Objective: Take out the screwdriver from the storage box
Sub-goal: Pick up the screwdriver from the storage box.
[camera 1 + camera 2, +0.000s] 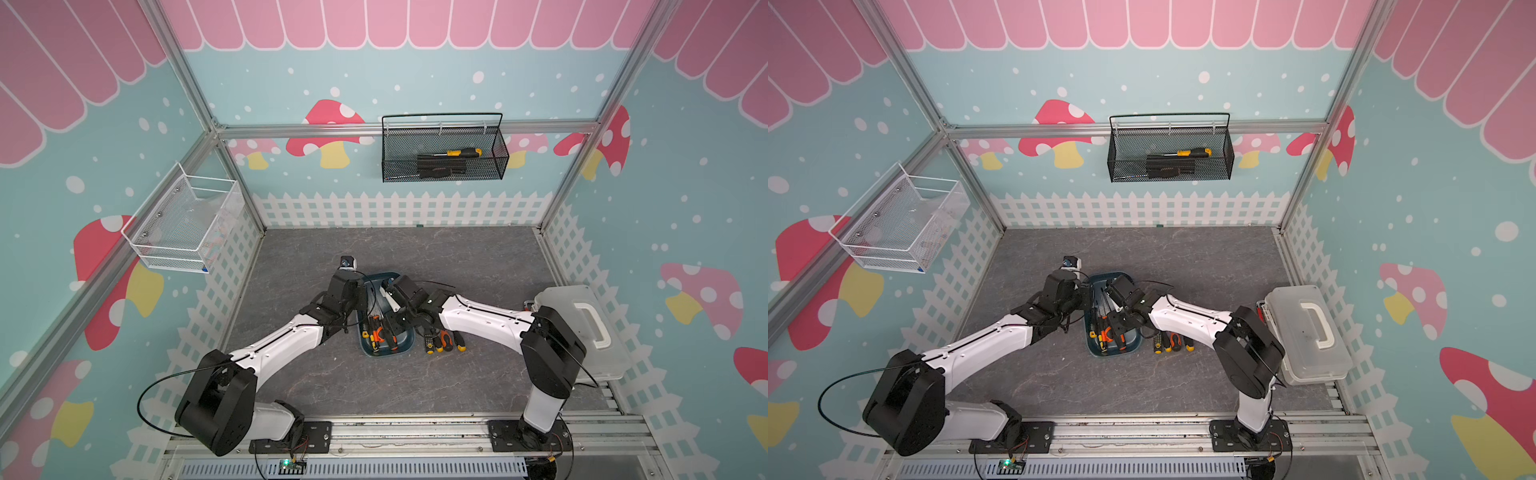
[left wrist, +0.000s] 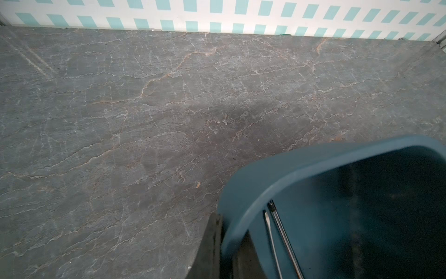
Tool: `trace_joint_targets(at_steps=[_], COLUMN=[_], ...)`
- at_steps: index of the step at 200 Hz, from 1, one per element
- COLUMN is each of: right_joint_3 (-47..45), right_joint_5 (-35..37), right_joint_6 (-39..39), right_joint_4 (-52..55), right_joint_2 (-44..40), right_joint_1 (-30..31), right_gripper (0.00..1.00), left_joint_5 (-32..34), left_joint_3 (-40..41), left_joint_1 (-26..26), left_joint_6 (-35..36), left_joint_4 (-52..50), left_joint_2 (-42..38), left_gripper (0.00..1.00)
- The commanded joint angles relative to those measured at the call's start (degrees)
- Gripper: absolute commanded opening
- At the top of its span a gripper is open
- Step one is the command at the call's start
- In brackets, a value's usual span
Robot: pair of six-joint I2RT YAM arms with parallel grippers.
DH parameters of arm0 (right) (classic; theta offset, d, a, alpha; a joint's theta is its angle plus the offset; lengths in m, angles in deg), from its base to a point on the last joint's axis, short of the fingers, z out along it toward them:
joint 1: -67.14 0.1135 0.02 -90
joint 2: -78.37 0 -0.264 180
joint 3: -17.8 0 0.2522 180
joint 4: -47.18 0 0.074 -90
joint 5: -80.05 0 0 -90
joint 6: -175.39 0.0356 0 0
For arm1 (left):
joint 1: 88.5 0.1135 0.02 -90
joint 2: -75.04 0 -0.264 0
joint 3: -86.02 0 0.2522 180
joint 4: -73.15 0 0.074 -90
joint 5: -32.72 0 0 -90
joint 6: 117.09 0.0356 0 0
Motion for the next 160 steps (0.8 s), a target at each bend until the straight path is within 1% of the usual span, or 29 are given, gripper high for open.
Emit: trace_joint_targets(at_steps=[1,62,85,98,160], right_joint_3=[1.21,2.78,3.23,3.33,4.89], right_joint_5=[1.0,2.1,2.25,2.48,2.61], right_joint_6=[-0.45,-0.74,-0.63,-0.61,-0.6], right_joint_4=[-0.74,-0.76,-0.7,-0.74,-0.96], right_joint_2=[1.6,4.37,4.69,5.57,8.88], right_joint_1=[0.63,0.65,0.66,0.63,0.55], right_gripper=[0.43,0.41,0.35,0.33,0.32], left_joint_5=[-0.42,-0.57,-0.65,-0.49,-0.64], left_joint_3=[-1.66,-1.48,-1.3,-1.18,-0.96], left_joint_1=[-0.21,-0.25,-0.25,-0.25,-0.39], left_joint_6=[-0.14,-0.39,-0.47,-0.48,-0.6], left_joint_4=[1.55,1.66,1.73,1.75,1.92], left_joint_2=[-0.36,-0.5,-0.7,-0.91,-1.19], left_gripper=[0.0,0.0,0.0,0.0,0.0])
